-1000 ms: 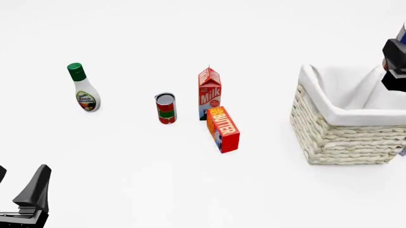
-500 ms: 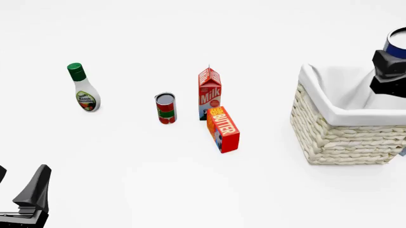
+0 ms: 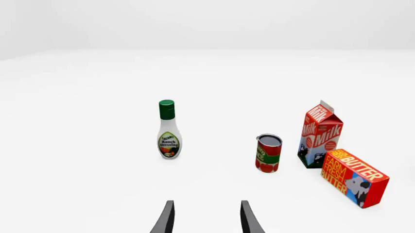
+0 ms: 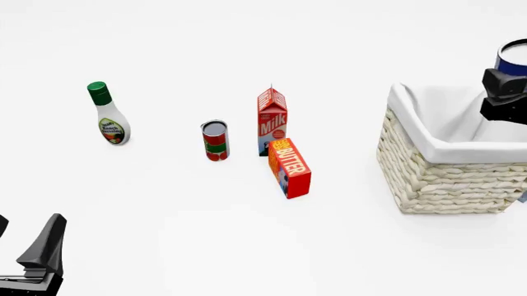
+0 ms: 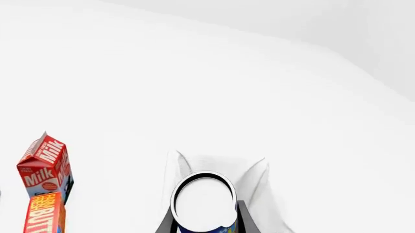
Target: Pick the alphabet soup and place it in the basket.
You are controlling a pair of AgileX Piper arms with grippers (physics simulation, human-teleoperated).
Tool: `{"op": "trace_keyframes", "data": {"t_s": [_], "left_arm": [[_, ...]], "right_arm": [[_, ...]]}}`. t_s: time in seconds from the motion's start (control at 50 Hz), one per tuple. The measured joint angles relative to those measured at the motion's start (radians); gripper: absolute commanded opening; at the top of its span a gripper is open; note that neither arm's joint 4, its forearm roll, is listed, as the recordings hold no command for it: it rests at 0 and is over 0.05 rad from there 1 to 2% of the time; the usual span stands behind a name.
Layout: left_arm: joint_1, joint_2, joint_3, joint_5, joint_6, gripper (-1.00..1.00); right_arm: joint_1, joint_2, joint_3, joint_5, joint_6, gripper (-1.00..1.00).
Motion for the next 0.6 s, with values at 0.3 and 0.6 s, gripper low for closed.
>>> {"op": "trace_keyframes", "data": {"t_s": [0.3,0.6], "left_arm": [[0.000,0.000,0.000,0.000,0.000,1.00],[0.000,0.000,0.000,0.000,0.000,1.00]], "right_arm": [[-0.006,0.043,-0.047,0.065,0.011,-1.00],[-0.011,0.089,-0.073,0.105,0.016,-1.00]]}}
